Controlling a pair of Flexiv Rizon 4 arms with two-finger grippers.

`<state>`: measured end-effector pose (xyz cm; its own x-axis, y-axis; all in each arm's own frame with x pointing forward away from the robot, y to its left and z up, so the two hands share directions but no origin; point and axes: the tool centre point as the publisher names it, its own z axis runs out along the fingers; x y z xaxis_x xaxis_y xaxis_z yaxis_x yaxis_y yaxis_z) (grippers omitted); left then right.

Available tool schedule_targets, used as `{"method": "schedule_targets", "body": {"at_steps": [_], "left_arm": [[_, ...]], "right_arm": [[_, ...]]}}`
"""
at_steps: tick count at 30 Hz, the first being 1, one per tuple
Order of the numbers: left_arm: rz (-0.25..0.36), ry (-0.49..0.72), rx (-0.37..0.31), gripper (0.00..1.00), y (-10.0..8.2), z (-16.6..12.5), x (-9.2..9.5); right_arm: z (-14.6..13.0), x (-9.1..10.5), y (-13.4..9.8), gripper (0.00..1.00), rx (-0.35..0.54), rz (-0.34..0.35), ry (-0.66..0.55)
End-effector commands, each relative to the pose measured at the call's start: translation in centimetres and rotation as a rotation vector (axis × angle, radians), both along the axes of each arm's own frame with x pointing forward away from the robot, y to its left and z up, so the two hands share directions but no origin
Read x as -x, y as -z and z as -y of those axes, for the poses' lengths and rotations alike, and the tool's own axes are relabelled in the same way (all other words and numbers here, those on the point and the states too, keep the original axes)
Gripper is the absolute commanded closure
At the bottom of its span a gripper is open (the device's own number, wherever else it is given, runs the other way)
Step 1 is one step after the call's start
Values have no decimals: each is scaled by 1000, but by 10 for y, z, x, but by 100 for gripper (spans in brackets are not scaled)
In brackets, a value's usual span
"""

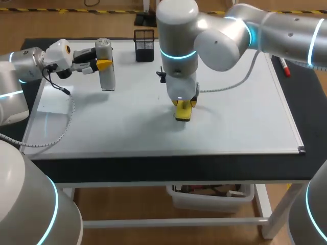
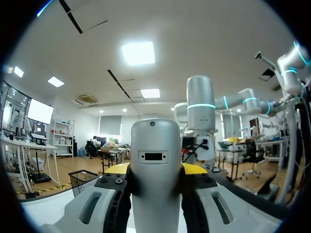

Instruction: Pick up the inspection probe, press it on each red-marked spot on the whiteboard one by one, put down the probe, pick up the eraser, and wipe off all the red marks.

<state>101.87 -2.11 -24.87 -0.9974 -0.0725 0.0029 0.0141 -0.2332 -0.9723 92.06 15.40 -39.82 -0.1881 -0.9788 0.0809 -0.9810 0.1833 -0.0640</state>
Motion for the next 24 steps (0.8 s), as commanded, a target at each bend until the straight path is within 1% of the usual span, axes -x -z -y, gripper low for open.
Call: {"method": "schedule_targets", "body": {"at_steps": [1,6,11,20,24], "left_arm": [[0,4,1,100,-1,-1,-1],[0,4,1,100,-1,-1,-1],[0,4,1,100,-1,-1,-1],[0,4,1,100,-1,-1,-1],[0,4,1,100,-1,-1,-1]], "right_arm": [[-15,1,3,100,-4,-3,-14],[-36,5,12,100,-24,-23,-50],[-49,6,22,100,-16,-39,-77],[-51,8,37,100,-17,-74,-70],[-50,11,38,100,-19,-80,-66]]}}
